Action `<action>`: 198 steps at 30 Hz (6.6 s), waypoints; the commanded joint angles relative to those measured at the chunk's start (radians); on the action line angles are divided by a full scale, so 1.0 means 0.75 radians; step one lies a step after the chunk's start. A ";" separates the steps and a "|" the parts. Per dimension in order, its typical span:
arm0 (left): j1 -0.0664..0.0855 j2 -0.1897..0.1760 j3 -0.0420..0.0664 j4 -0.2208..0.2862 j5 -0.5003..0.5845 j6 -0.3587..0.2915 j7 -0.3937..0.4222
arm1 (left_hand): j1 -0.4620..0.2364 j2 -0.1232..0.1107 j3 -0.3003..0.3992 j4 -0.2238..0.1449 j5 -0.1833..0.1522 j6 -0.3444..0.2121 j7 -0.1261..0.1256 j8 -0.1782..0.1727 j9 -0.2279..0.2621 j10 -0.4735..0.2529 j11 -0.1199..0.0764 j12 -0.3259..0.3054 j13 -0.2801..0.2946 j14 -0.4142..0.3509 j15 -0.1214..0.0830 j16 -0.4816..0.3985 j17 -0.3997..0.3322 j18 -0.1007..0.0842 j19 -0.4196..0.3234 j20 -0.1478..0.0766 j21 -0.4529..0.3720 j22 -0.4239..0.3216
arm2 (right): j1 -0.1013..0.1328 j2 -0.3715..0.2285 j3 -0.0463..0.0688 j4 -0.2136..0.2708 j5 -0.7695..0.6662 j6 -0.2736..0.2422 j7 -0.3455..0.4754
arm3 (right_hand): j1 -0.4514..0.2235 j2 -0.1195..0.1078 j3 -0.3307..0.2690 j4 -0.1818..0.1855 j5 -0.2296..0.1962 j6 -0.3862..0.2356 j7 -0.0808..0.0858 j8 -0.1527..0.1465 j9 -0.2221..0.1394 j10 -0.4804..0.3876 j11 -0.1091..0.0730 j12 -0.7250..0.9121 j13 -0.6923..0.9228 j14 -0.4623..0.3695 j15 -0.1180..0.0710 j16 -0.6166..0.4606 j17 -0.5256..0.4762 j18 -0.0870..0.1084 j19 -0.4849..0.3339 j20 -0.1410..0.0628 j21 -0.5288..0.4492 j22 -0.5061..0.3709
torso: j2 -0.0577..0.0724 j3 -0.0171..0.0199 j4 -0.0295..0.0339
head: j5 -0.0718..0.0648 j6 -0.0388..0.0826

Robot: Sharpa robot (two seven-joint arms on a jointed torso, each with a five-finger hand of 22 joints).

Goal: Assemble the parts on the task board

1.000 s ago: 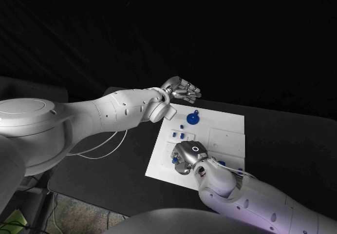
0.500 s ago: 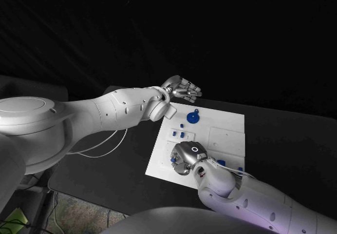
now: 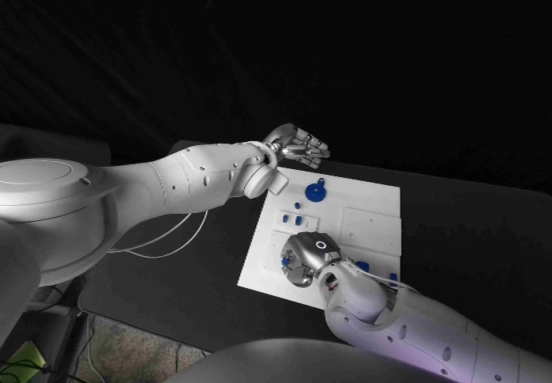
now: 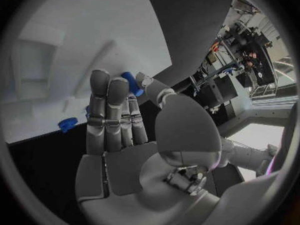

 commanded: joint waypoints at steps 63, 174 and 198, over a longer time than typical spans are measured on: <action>-0.033 -0.207 0.000 0.160 0.154 -0.014 0.175 | -0.009 -0.013 -0.010 0.028 0.027 -0.003 -0.012 -0.003 0.000 0.117 -0.046 -0.007 -0.001 0.127 -0.052 0.001 0.012 -0.018 0.061 -0.049 0.037 -0.013 | 0.057 -0.619 0.334 0.224 1.091 0.551 -0.224 | -0.166 0.107 -0.308 0.257 -0.080 0.004 -0.066 0.001 0.326 0.026 -0.112 1.324 1.387 -0.015 -0.046 0.347 0.442 -0.069 0.056 -0.046 0.191 0.068 | -0.042 0.0136 -0.0454 | -0.229 0.120; -0.038 -0.216 0.000 0.186 0.177 0.056 0.170 | -0.008 0.036 -0.127 0.060 0.005 -0.012 -0.007 -0.003 0.000 0.112 -0.041 -0.006 0.000 0.129 -0.049 0.001 0.015 -0.016 0.076 -0.044 0.026 -0.031 | 0.163 -0.288 0.100 0.002 1.322 0.293 -0.351 | -0.198 0.199 -0.367 0.041 0.313 -0.035 -0.068 -0.006 0.446 0.075 -0.116 1.236 1.585 0.013 -0.049 0.346 0.583 -0.058 0.063 -0.044 0.301 0.188 | -0.034 0.0003 -0.0349 | -0.209 0.031; -0.038 -0.219 0.000 0.186 0.178 0.067 0.160 | -0.009 0.037 -0.131 0.067 0.003 -0.011 -0.007 -0.003 0.000 0.113 -0.041 -0.006 0.000 0.128 -0.049 0.001 0.015 -0.017 0.076 -0.044 0.025 -0.035 | 0.163 -0.268 0.093 -0.012 1.305 0.326 -0.345 | -0.299 0.063 -0.310 0.365 -0.077 -0.017 -0.068 -0.006 0.464 0.080 -0.113 1.215 1.559 0.012 -0.050 0.343 0.589 -0.056 0.063 -0.046 0.297 0.191 | -0.034 0.0002 -0.0352 | -0.205 0.031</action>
